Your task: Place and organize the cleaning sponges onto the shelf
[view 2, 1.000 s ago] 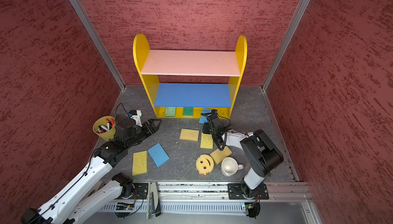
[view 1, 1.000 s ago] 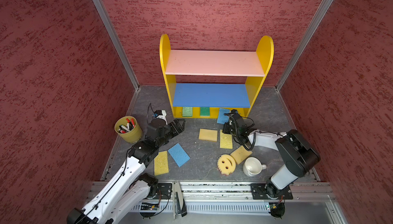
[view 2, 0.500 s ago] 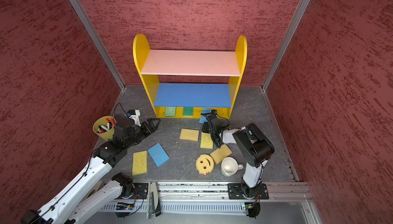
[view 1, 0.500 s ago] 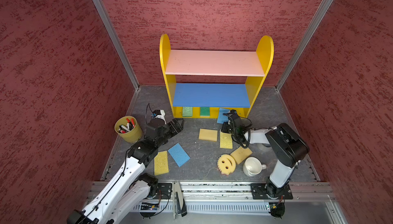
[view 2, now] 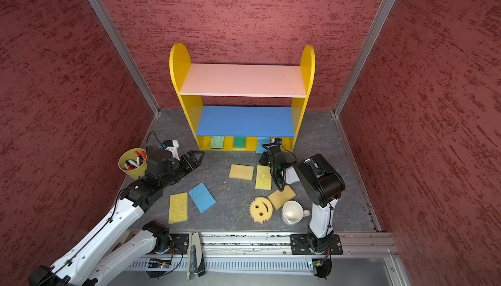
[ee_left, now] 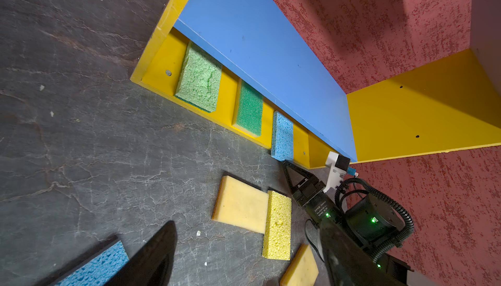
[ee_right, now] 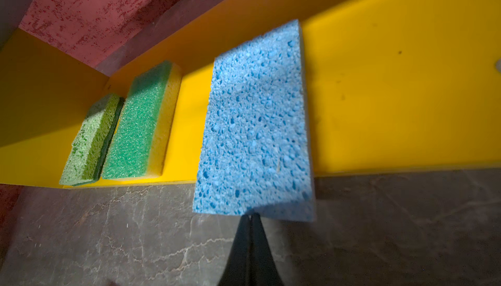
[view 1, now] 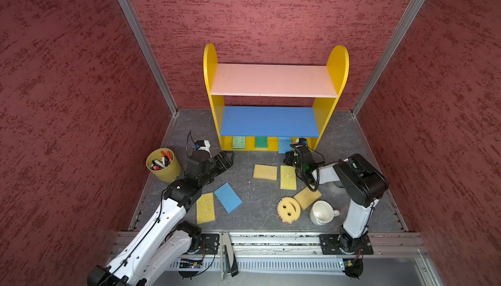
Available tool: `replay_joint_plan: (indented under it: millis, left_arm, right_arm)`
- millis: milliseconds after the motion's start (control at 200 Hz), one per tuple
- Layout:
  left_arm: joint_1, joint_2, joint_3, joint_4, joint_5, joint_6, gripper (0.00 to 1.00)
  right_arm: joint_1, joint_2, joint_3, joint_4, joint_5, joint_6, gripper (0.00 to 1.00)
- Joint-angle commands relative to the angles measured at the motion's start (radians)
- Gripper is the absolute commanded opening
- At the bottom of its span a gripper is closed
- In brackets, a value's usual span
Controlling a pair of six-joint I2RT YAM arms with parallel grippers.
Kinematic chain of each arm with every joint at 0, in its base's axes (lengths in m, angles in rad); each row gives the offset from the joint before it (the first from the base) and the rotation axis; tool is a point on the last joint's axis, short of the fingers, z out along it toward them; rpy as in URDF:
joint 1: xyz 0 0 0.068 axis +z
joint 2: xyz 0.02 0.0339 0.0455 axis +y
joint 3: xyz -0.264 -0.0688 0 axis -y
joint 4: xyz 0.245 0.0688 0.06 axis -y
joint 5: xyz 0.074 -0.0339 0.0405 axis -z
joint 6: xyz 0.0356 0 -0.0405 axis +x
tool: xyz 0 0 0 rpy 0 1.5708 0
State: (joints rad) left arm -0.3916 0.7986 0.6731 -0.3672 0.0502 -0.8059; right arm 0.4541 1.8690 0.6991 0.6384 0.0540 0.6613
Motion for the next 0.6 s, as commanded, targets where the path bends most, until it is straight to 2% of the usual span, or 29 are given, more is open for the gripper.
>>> replay_joint_plan:
  millis: [0, 596]
  left_arm:
    - [0.010, 0.000, 0.011, 0.004, 0.011, 0.017, 0.83]
    - [0.018, 0.007, 0.012, 0.006, 0.029, 0.013, 0.83]
  right_arm:
    - [-0.009, 0.023, 0.030, 0.072, 0.019, 0.039, 0.00]
    - [-0.051, 0.103, 0.046, 0.174, -0.062, 0.134, 0.00]
